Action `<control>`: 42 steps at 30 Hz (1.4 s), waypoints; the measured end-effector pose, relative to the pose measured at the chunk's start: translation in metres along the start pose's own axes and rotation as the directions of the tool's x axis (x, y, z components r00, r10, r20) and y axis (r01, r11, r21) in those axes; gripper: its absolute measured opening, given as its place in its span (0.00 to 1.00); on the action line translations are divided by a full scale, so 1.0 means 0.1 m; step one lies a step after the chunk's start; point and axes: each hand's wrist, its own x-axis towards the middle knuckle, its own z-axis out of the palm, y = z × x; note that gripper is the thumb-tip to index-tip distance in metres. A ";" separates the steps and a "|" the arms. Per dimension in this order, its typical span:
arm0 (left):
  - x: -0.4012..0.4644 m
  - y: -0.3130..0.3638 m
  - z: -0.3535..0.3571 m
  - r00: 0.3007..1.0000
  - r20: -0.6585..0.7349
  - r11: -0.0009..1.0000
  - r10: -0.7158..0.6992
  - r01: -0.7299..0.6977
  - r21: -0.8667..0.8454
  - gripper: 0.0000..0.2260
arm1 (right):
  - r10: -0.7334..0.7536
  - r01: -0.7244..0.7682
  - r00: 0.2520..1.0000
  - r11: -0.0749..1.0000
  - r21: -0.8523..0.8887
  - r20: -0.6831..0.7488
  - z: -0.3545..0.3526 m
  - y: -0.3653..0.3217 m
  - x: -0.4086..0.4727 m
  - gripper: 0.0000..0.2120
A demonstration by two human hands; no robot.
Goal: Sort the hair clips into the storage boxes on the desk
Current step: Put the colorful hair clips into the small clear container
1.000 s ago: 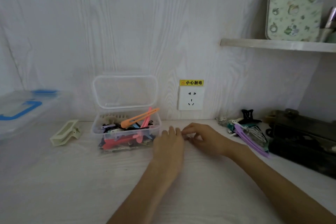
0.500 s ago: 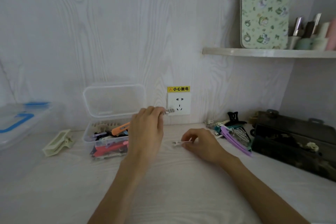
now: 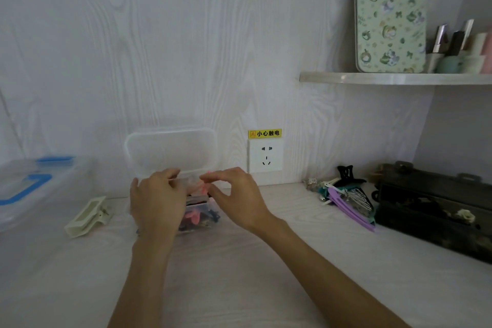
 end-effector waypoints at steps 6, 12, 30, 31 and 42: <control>-0.05 0.22 0.03 0.974 0.044 0.974 0.222 -0.223 0.038 0.15 | 0.125 -0.129 0.992 0.981 -0.147 -0.031 -0.53 0.34 -0.27 0.11; -0.77 0.88 0.50 0.748 0.240 0.785 0.619 -0.600 -0.152 0.17 | 0.448 -0.411 0.890 0.696 -0.589 -0.091 -1.13 1.05 -0.61 0.19; -0.66 0.70 0.72 0.679 0.595 0.897 0.431 -0.390 -0.206 0.20 | 0.193 -0.117 0.949 0.950 -0.291 0.249 -0.90 0.95 -0.64 0.30; -0.65 0.67 0.71 0.649 0.634 0.898 0.420 -0.400 -0.186 0.21 | 0.232 -0.147 0.947 0.929 -0.341 0.223 -0.97 0.98 -0.66 0.32; -0.50 0.63 0.59 0.552 0.815 0.984 0.177 -0.129 -0.126 0.45 | 0.275 -0.169 0.930 0.908 -0.384 0.242 -1.00 0.96 -0.75 0.20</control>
